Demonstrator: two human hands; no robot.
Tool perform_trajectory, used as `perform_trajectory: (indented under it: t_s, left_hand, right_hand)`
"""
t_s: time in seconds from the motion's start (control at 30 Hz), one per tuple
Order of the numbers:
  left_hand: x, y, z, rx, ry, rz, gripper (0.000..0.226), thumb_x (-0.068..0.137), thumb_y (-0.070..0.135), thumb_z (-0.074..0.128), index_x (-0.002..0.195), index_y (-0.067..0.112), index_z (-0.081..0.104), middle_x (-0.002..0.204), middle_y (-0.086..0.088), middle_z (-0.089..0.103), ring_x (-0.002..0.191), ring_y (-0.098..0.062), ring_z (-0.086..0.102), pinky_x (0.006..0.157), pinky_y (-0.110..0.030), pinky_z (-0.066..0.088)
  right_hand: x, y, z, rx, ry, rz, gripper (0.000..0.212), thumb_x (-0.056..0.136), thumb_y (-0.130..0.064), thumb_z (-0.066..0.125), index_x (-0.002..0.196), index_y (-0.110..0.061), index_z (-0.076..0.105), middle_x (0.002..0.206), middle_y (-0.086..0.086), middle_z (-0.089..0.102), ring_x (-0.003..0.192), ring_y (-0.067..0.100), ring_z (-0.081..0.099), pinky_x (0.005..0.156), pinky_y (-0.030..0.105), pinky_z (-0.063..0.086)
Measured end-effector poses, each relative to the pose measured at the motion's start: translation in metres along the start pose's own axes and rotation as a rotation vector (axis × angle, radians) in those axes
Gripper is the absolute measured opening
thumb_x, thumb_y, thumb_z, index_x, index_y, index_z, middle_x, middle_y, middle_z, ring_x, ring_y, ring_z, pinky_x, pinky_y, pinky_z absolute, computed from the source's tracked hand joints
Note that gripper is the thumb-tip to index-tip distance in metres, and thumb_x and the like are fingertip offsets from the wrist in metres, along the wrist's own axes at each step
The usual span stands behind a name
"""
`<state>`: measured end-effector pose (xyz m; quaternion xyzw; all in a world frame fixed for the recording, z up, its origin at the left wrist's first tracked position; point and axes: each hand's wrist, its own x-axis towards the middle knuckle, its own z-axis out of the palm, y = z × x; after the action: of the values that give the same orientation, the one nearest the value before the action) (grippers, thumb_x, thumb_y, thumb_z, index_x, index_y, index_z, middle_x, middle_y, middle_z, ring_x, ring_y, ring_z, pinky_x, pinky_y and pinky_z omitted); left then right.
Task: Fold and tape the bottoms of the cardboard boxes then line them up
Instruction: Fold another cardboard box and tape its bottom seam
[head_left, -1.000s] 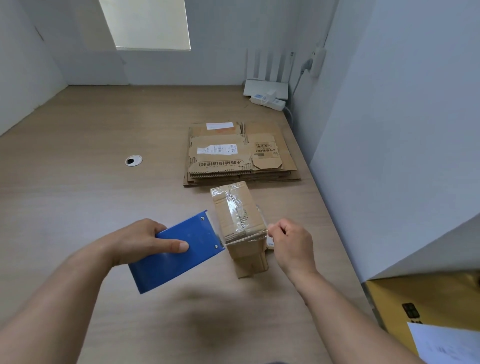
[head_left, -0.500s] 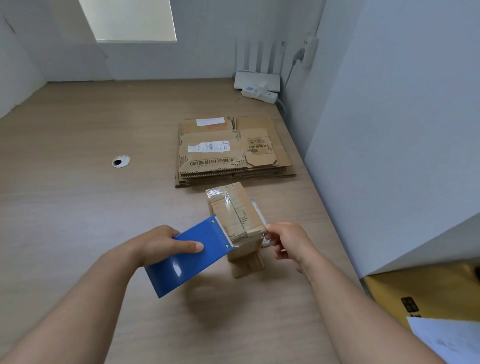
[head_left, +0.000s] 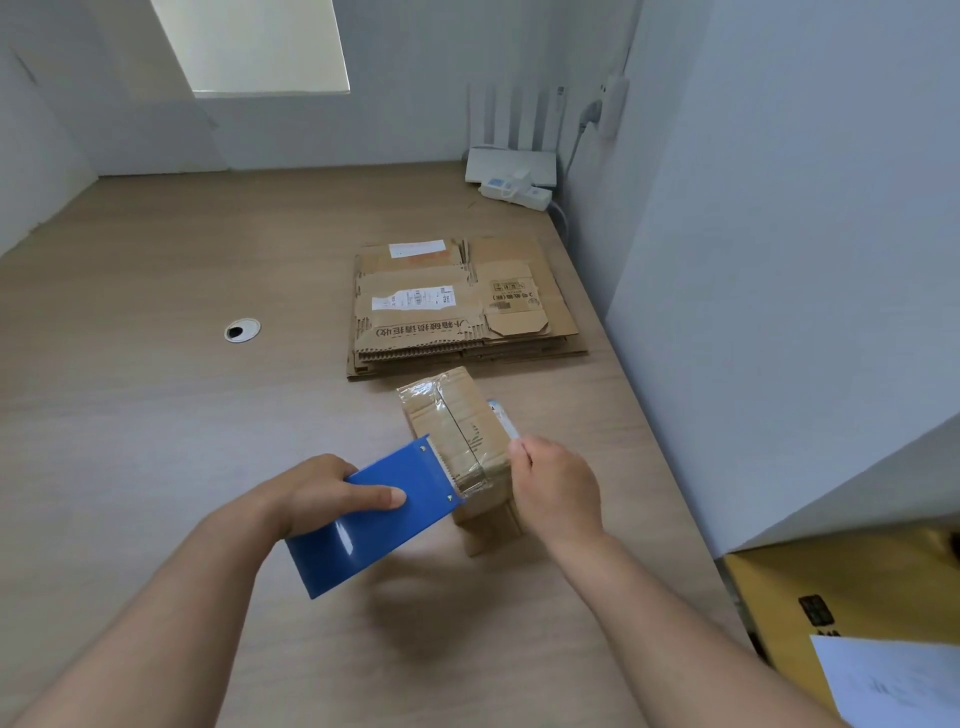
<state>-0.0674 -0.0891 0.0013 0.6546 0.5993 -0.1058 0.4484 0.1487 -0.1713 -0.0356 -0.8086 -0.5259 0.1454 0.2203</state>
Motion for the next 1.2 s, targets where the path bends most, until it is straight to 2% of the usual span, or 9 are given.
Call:
perform_trajectory:
  t_s: [0.1,0.2,0.53,0.73,0.83,0.9,1.0,1.1,1.2]
  left_hand:
    - [-0.002,0.003,0.002,-0.002,0.010,0.009,0.064,0.049,0.067,0.061,0.090,0.019,0.066,0.091,0.000,0.067,0.087,-0.019,0.063,0.079,-0.032,0.043]
    - [-0.005,0.005,0.005,-0.016,0.031,0.008,0.061,0.049,0.067,0.060,0.087,0.019,0.064,0.090,0.000,0.065,0.085,-0.017,0.062,0.073,-0.029,0.041]
    - [-0.017,0.003,0.014,-0.069,0.059,0.009,0.061,0.051,0.068,0.057,0.087,0.019,0.062,0.090,0.001,0.065,0.083,-0.017,0.062,0.069,-0.027,0.040]
    - [-0.042,-0.020,-0.006,-0.062,0.062,-0.042,0.061,0.051,0.067,0.065,0.084,0.016,0.070,0.080,0.000,0.072,0.073,-0.017,0.067,0.065,-0.027,0.044]
    - [-0.045,-0.020,-0.005,0.042,0.109,-0.098,0.053,0.067,0.067,0.070,0.080,0.016,0.067,0.079,0.000,0.069,0.073,-0.016,0.065,0.062,-0.026,0.041]
    - [-0.036,-0.010,0.006,0.190,0.174,-0.133,0.050,0.076,0.067,0.062,0.079,0.017,0.061,0.082,0.001,0.064,0.077,-0.016,0.061,0.062,-0.028,0.039]
    - [-0.026,0.014,0.027,0.345,0.305,-0.176,0.047,0.079,0.067,0.054,0.075,0.020,0.050,0.078,0.004,0.055,0.077,-0.018,0.057,0.063,-0.028,0.039]
    - [-0.020,0.032,0.033,0.463,0.408,-0.179,0.041,0.080,0.063,0.052,0.083,0.022,0.050,0.082,0.003,0.053,0.080,-0.020,0.054,0.066,-0.028,0.040]
    - [-0.016,0.048,0.025,0.612,0.508,-0.151,0.030,0.085,0.051,0.050,0.086,0.021,0.050,0.072,0.004,0.047,0.078,-0.020,0.052,0.065,-0.027,0.039]
  right_hand:
    - [0.010,-0.006,-0.013,-0.284,-0.064,-0.029,0.048,0.100,-0.044,0.029,0.109,-0.018,0.068,0.111,0.006,0.065,0.109,0.028,0.048,0.085,0.035,0.036]
    - [0.021,-0.005,-0.010,-0.388,-0.120,-0.044,0.055,0.096,-0.056,0.030,0.110,-0.018,0.068,0.117,0.003,0.060,0.115,0.025,0.042,0.092,0.038,0.032]
    - [0.025,0.011,0.010,0.017,-0.253,0.160,0.050,0.099,-0.049,0.031,0.107,-0.013,0.064,0.112,0.010,0.064,0.109,0.031,0.054,0.089,0.038,0.041]
    - [0.026,0.014,0.014,0.112,-0.233,0.129,0.046,0.100,-0.042,0.037,0.101,-0.005,0.064,0.106,0.016,0.064,0.100,0.034,0.057,0.071,0.032,0.035]
    - [0.030,0.016,0.015,0.115,-0.233,0.126,0.046,0.100,-0.042,0.038,0.101,-0.005,0.064,0.106,0.015,0.064,0.099,0.033,0.056,0.070,0.030,0.033]
    - [0.031,0.016,0.016,0.117,-0.233,0.122,0.045,0.100,-0.043,0.038,0.098,-0.006,0.064,0.103,0.014,0.065,0.096,0.031,0.056,0.068,0.030,0.033]
    - [0.029,0.017,0.017,0.111,-0.231,0.127,0.046,0.099,-0.045,0.038,0.098,-0.008,0.064,0.102,0.013,0.065,0.096,0.032,0.057,0.069,0.031,0.035]
    - [0.028,0.015,0.016,0.104,-0.234,0.155,0.046,0.098,-0.047,0.037,0.097,-0.009,0.063,0.103,0.011,0.064,0.098,0.032,0.057,0.071,0.033,0.039]
    - [0.027,0.009,0.016,0.075,-0.235,0.175,0.049,0.097,-0.051,0.035,0.097,-0.011,0.063,0.102,0.009,0.065,0.097,0.031,0.058,0.073,0.034,0.042]
